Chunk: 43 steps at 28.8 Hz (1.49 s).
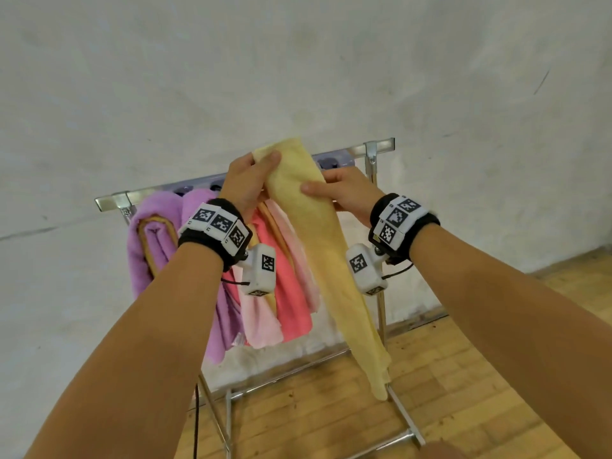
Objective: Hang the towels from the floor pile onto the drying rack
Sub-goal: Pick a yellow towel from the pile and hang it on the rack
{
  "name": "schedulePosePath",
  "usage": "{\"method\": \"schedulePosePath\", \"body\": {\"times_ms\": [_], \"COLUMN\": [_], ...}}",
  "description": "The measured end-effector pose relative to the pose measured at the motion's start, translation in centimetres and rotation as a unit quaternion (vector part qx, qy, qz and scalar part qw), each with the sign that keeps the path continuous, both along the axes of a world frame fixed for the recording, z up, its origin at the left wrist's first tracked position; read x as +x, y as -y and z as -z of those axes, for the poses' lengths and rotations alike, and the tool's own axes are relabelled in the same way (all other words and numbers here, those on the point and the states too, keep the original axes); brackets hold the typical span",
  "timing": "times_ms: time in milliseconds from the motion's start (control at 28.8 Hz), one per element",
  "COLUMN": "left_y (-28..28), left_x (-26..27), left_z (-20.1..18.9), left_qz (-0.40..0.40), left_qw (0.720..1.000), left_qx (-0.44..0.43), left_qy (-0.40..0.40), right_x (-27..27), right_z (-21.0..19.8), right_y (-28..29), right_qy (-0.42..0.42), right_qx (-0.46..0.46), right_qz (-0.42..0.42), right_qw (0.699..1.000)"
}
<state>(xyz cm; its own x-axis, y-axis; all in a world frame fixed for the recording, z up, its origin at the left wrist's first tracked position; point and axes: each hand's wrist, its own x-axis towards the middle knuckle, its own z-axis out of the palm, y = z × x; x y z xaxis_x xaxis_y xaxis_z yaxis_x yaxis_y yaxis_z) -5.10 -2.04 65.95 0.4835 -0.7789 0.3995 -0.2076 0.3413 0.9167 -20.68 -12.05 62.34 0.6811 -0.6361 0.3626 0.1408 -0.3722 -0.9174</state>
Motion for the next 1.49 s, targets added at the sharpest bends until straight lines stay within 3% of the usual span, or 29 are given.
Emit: {"method": "schedulePosePath", "body": {"times_ms": [139, 243, 417, 521, 660, 798, 868, 1041, 1111, 1250, 1389, 1493], "left_y": [0.1, 0.1, 0.1, 0.3, 0.2, -0.2, -0.4, -0.6, -0.5, -0.7, -1.1, -1.1], "left_x": [0.1, 0.3, 0.5, 0.7, 0.7, 0.1, 0.0, 0.0, 0.3, 0.5, -0.1, -0.4], "left_z": [1.8, 2.5, 1.4, 1.1, 1.4, 2.9, 3.0, 1.3, 0.8, 0.9, 2.1, 2.3], "left_qz": [0.066, 0.075, 0.031, 0.002, -0.008, 0.065, 0.072, 0.044, 0.018, 0.004, 0.078, 0.065], "left_qw": [0.993, 0.993, 0.999, 1.000, 0.998, 0.987, 0.990, 0.998, 0.999, 0.998, 0.988, 0.991], "left_qx": [0.100, 0.087, 0.029, 0.008, 0.057, 0.148, 0.124, 0.044, 0.014, 0.015, 0.130, 0.118], "left_qy": [-0.007, -0.007, -0.020, -0.030, -0.034, -0.007, 0.005, -0.012, -0.030, -0.066, -0.013, -0.005], "right_x": [0.7, 0.8, 0.9, 0.9, 0.9, 1.4, 1.3, 0.8, 0.7, 0.7, 1.0, 1.2], "right_z": [-0.6, -0.6, 1.1, 1.6, 0.8, -0.4, -0.6, 0.9, 1.5, 1.0, -0.4, -0.7], "right_y": [0.3, 0.2, -0.2, -0.6, -1.0, -0.7, -0.6, -0.7, -0.8, -1.3, -1.3, -1.0], "right_qy": [0.081, 0.097, 0.006, -0.022, 0.045, 0.113, 0.111, 0.039, 0.010, 0.028, 0.088, 0.093], "right_qx": [0.024, 0.034, 0.102, 0.102, 0.090, 0.085, 0.079, 0.155, 0.152, 0.105, 0.091, 0.094], "right_qz": [0.022, 0.023, -0.068, -0.069, -0.037, 0.028, 0.039, -0.098, -0.115, -0.060, 0.000, 0.022], "right_qw": [0.996, 0.994, 0.992, 0.992, 0.994, 0.990, 0.990, 0.982, 0.982, 0.992, 0.992, 0.991]}}
